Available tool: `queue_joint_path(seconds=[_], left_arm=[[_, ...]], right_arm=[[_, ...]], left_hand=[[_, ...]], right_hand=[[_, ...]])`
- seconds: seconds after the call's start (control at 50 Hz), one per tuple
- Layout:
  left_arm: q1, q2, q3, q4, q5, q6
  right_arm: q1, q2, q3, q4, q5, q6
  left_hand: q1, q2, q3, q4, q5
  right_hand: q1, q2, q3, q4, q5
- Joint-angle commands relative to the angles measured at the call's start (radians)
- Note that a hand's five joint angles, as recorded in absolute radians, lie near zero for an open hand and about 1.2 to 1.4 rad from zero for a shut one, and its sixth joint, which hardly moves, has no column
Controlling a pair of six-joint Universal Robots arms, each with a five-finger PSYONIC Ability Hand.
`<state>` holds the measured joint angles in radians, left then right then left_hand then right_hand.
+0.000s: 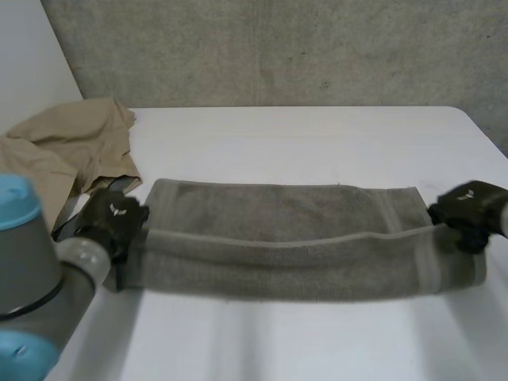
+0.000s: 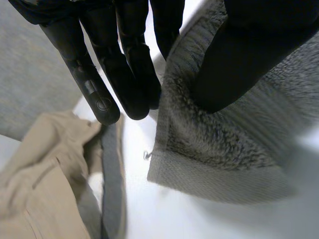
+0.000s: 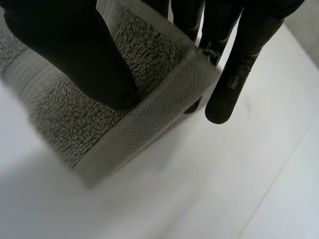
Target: Fold the laundry.
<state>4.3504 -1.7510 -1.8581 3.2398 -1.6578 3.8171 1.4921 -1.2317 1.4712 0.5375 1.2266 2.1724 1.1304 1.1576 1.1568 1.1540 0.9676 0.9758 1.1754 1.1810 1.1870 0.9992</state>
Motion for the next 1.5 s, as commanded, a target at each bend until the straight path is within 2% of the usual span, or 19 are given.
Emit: queue_joint_path(seconds=[0.02, 0.1, 0.2, 0.26, 0.38, 0.44, 0.54, 0.6, 0.72, 0.76, 0.88, 1.0, 1.08, 1.16, 1.18, 1.26, 1.3, 1.38, 1.5], left_arm=[[-0.011, -0.254, 0.227, 0.167, -0.010, 0.003], [-0.026, -0.294, 0.440, 0.173, -0.010, 0.010], [-0.018, -0.282, 0.759, 0.204, -0.005, 0.000], [-0.018, -0.260, 0.879, 0.268, -0.007, -0.023], [0.011, -0.162, 0.892, 0.336, -0.005, -0.152], [0.032, -0.141, 0.823, 0.333, -0.002, -0.221], [0.043, -0.110, 0.648, 0.331, 0.007, -0.264], [0.041, -0.102, 0.510, 0.342, 0.021, -0.267], [0.037, -0.119, 0.283, 0.379, 0.104, -0.266], [0.035, -0.139, 0.234, 0.402, 0.113, -0.260], [0.035, -0.191, 0.100, 0.430, 0.113, -0.237], [0.044, -0.105, -0.005, 0.376, 0.110, -0.146], [0.051, 0.030, -0.072, 0.273, 0.112, -0.070], [0.040, 0.146, -0.125, 0.082, 0.110, -0.010], [0.038, 0.198, -0.144, -0.030, 0.112, 0.021], [0.038, 0.296, -0.183, -0.306, 0.116, 0.087], [0.038, 0.317, -0.197, -0.360, 0.121, 0.102], [0.017, 0.314, -0.197, -0.315, 0.116, 0.113], [0.012, 0.160, -0.147, -0.100, 0.116, 0.113]], right_arm=[[0.184, 0.178, -0.208, -0.155, 0.105, 0.102], [0.234, 0.212, -0.415, -0.205, 0.140, 0.179], [0.249, 0.201, -0.754, -0.273, 0.162, 0.392], [0.244, 0.170, -0.872, -0.348, 0.163, 0.521], [0.240, 0.114, -0.844, -0.485, 0.162, 0.644], [0.238, 0.084, -0.760, -0.508, 0.154, 0.638], [0.238, 0.067, -0.602, -0.522, 0.139, 0.629], [0.235, 0.067, -0.511, -0.524, 0.081, 0.619], [0.177, 0.083, -0.280, -0.519, -0.065, 0.523], [0.169, 0.093, -0.224, -0.518, -0.087, 0.482], [0.119, 0.126, -0.059, -0.481, -0.105, 0.255], [0.054, 0.091, -0.009, -0.326, -0.096, 0.081], [-0.010, 0.002, -0.015, -0.156, -0.090, 0.023], [-0.084, -0.083, -0.020, 0.005, -0.093, -0.006], [-0.104, -0.115, -0.017, 0.069, -0.096, -0.023], [-0.160, -0.196, 0.021, 0.175, -0.096, -0.133], [-0.184, -0.213, 0.049, 0.205, -0.099, -0.190], [-0.204, -0.218, 0.099, 0.208, -0.104, -0.255], [-0.149, -0.122, 0.127, 0.053, -0.096, -0.131]], left_hand=[[0.190, 0.163, 0.163, 0.166, 0.178], [0.199, 0.171, 0.172, 0.175, 0.187], [0.199, 0.171, 0.172, 0.175, 0.187], [0.199, 0.171, 0.172, 0.175, 0.187], [0.208, 0.180, 0.181, 0.184, 0.196], [0.208, 0.180, 0.181, 0.184, 0.196], [0.205, 0.177, 0.178, 0.181, 0.193], [0.196, 0.169, 0.169, 0.172, 0.184], [0.184, 0.157, 0.158, 0.161, 0.172], [0.181, 0.154, 0.155, 0.158, 0.169], [0.187, 0.160, 0.161, 0.163, 0.175], [0.193, 0.166, 0.166, 0.169, 0.181], [0.205, 0.177, 0.178, 0.181, 0.193], [0.208, 0.180, 0.181, 0.184, 0.196], [0.208, 0.180, 0.181, 0.184, 0.196], [0.213, 0.186, 0.187, 0.190, 0.202], [0.213, 0.186, 0.187, 0.190, 0.202], [0.196, 0.169, 0.169, 0.172, 0.184], [0.190, 0.163, 0.163, 0.166, 0.178]], right_hand=[[0.420, 0.221, 0.215, 0.209, 0.223], [0.420, 0.221, 0.215, 0.209, 0.223], [0.420, 0.221, 0.215, 0.209, 0.223], [0.420, 0.221, 0.215, 0.209, 0.223], [0.420, 0.221, 0.215, 0.209, 0.223], [0.420, 0.221, 0.215, 0.209, 0.223], [0.420, 0.221, 0.215, 0.209, 0.223], [0.420, 0.221, 0.215, 0.209, 0.223], [0.420, 0.221, 0.215, 0.209, 0.223], [0.420, 0.221, 0.215, 0.209, 0.223], [0.420, 0.221, 0.215, 0.209, 0.223], [0.420, 0.221, 0.215, 0.209, 0.223], [0.420, 0.221, 0.215, 0.209, 0.223], [0.420, 0.221, 0.215, 0.209, 0.223], [0.420, 0.221, 0.215, 0.209, 0.223], [0.420, 0.221, 0.215, 0.209, 0.223], [0.420, 0.221, 0.215, 0.209, 0.223], [0.420, 0.221, 0.215, 0.209, 0.223], [0.420, 0.221, 0.215, 0.209, 0.223]])
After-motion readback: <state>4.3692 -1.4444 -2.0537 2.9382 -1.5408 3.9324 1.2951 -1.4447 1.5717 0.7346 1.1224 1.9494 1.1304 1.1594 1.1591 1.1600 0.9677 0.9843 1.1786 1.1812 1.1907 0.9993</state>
